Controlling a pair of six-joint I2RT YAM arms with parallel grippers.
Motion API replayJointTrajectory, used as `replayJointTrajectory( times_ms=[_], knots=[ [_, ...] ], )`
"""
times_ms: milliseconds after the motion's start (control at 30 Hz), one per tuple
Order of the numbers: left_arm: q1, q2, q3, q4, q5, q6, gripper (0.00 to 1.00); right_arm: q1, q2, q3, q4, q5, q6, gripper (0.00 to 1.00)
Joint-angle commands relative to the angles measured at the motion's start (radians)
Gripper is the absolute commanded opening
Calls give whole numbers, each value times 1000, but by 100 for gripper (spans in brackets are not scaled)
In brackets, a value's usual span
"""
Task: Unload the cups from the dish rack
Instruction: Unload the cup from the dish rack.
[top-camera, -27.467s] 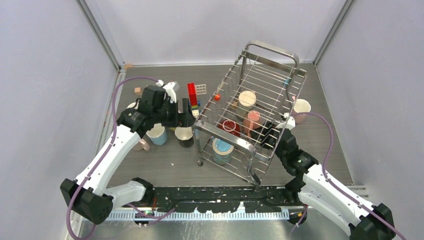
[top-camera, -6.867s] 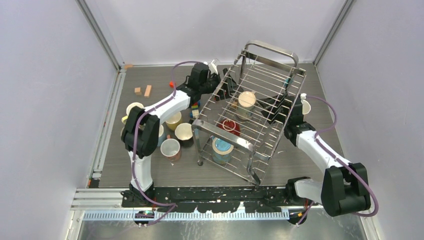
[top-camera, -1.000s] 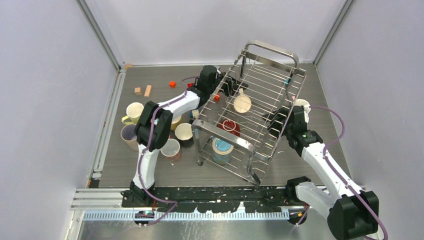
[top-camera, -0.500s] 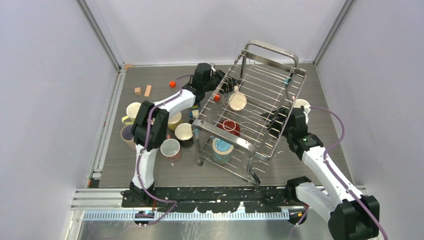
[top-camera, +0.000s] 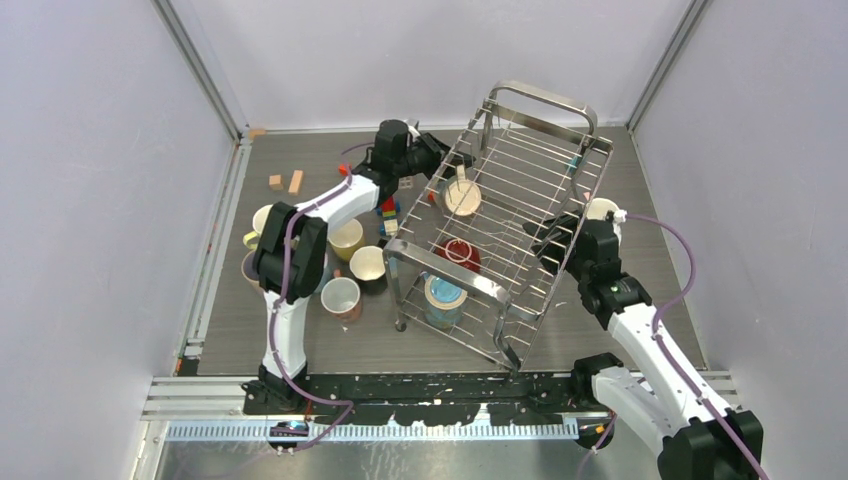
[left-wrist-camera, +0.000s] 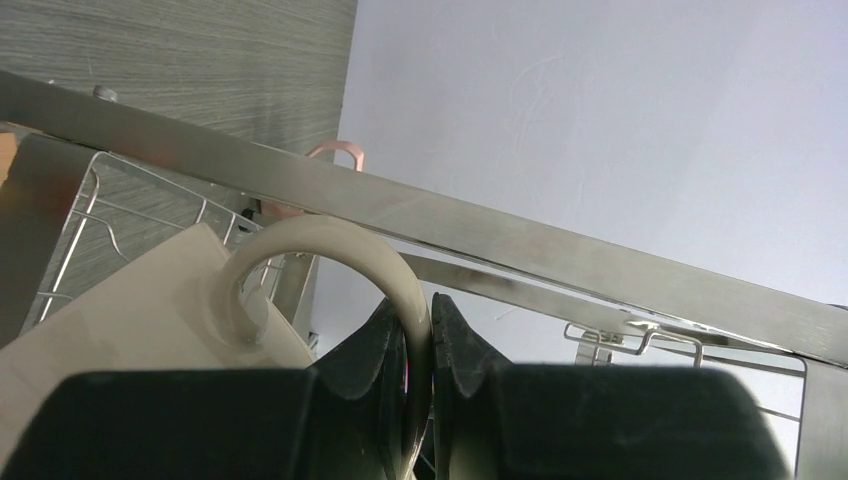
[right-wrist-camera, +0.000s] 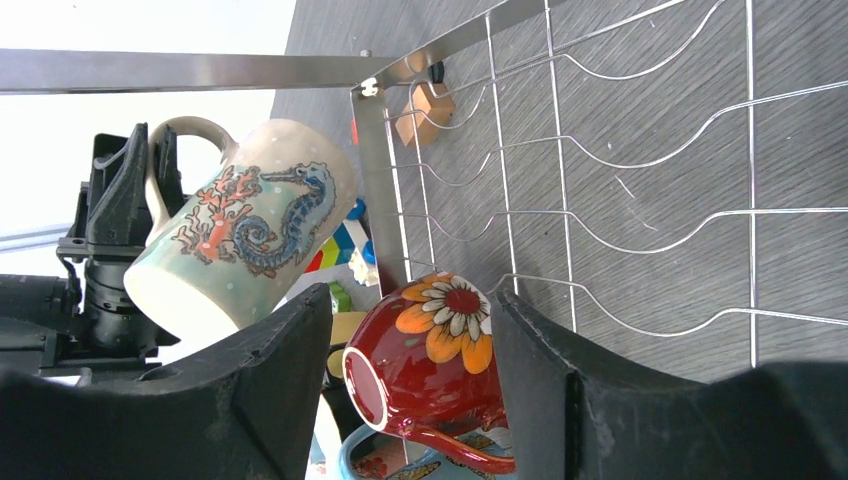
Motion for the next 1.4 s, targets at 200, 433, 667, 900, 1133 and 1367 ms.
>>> replayJointTrajectory(
  times_ms=[200,433,667,900,1133,1367],
  knots=[
    [43,-123,53,78,98,36,0,1,-69,-1,-6,25,-1,64],
    [63,-122,98,37,128,92,0,2,-101,-1,-44,36,0,64],
    [76,-112,180,-36,161,174,0,2,-159,-6,-91,54,7,64],
    [102,-120,212,-98,163,237,0,2,-238,4,-187,93,5,65],
    [135,-132,278,-184,166,325,0,1,-317,40,-293,128,-20,64],
    [190,-149,371,-298,159,397,0,1,-384,142,-465,175,-63,64]
  ],
)
